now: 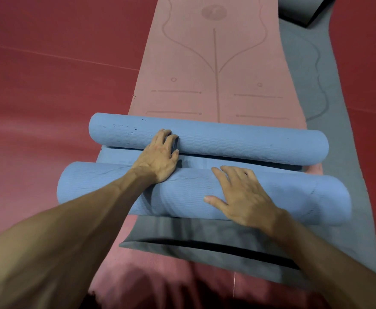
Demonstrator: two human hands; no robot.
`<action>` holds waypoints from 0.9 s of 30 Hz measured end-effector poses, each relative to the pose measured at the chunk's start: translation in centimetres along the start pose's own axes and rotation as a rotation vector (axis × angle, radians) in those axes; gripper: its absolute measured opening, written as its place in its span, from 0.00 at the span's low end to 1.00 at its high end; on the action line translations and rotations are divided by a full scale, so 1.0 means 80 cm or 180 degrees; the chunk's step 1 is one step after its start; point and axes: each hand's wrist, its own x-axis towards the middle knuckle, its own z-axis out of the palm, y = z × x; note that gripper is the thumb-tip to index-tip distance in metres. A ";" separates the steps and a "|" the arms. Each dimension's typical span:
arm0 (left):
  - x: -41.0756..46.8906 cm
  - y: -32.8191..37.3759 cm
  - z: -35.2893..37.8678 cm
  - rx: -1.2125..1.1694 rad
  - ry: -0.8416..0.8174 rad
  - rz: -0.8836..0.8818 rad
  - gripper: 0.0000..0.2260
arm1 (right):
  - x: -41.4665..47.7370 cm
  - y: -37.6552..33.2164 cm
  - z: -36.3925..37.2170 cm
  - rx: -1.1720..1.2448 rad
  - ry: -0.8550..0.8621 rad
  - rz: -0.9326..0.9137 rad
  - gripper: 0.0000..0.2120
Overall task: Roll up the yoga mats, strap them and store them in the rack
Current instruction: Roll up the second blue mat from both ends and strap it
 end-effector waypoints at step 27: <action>-0.151 0.037 0.016 0.0969 -0.0103 0.0078 0.33 | -0.043 0.003 -0.010 0.0412 -0.1124 0.0079 0.57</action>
